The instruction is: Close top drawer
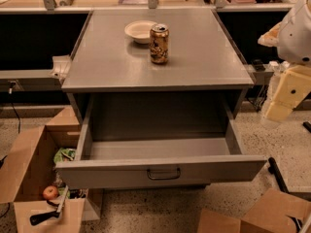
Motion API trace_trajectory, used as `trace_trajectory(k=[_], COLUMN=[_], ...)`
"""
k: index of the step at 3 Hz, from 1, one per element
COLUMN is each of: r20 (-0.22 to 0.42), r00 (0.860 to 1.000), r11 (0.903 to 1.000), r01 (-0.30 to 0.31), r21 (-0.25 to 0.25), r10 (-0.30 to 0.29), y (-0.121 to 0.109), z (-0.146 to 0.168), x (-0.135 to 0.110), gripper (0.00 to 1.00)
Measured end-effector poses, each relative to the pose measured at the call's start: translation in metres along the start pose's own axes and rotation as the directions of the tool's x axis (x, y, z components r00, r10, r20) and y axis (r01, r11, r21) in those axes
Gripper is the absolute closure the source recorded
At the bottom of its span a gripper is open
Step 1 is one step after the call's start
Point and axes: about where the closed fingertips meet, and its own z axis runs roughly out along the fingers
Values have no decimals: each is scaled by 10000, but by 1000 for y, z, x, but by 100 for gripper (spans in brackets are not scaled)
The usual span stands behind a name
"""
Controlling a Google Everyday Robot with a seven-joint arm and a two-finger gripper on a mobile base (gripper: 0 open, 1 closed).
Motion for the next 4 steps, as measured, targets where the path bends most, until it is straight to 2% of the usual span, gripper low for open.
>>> trace_trajectory(k=[1, 2, 3, 4], r20=[0, -27, 62, 287], r00=[10000, 9993, 9953, 9921], r11=[10000, 9984, 9901, 9752], r01=[2, 374, 968, 1250], r21=[-1, -429, -1013, -1826], r10=[-2, -375, -967, -1218], y=[0, 14, 45, 81], z=[0, 25, 67, 122], x=[0, -3, -9, -6], gripper=[0, 0, 0, 13])
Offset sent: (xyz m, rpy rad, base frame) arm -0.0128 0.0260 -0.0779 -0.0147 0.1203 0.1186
